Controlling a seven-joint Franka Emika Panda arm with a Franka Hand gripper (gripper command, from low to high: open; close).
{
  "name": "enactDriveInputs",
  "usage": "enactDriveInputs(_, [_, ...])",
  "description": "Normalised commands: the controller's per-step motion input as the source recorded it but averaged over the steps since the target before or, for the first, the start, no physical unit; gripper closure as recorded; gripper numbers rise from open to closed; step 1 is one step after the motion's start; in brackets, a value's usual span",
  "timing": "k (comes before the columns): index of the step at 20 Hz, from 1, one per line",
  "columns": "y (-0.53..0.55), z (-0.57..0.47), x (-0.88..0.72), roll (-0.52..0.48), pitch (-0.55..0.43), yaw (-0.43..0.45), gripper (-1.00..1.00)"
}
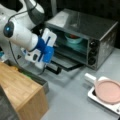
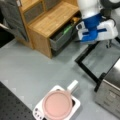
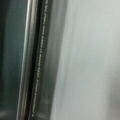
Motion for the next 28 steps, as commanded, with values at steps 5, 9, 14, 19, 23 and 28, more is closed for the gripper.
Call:
enactDriveInputs(5, [-0.29,0.01,0.18,0.064,-0.028,0.101,-1.0])
enactDriveInputs(9, [-0.32,0.09,0.19,-0.115,0.043,0.128,-1.0])
enactDriveInputs(14, [-0.36,0.18,0.19,-0.173,0.096,0.157,-1.0])
enactDriveInputs(19, [-0.28,0.31,0.2,-0.07,0.142,0.132,-1.0])
enactDriveInputs(23, [-0.17,0.35,0.19,0.036,0.185,0.11,-1.0])
enactDriveInputs(28, [-0.1,0.25,0.19,0.112,0.181,0.142,-1.0])
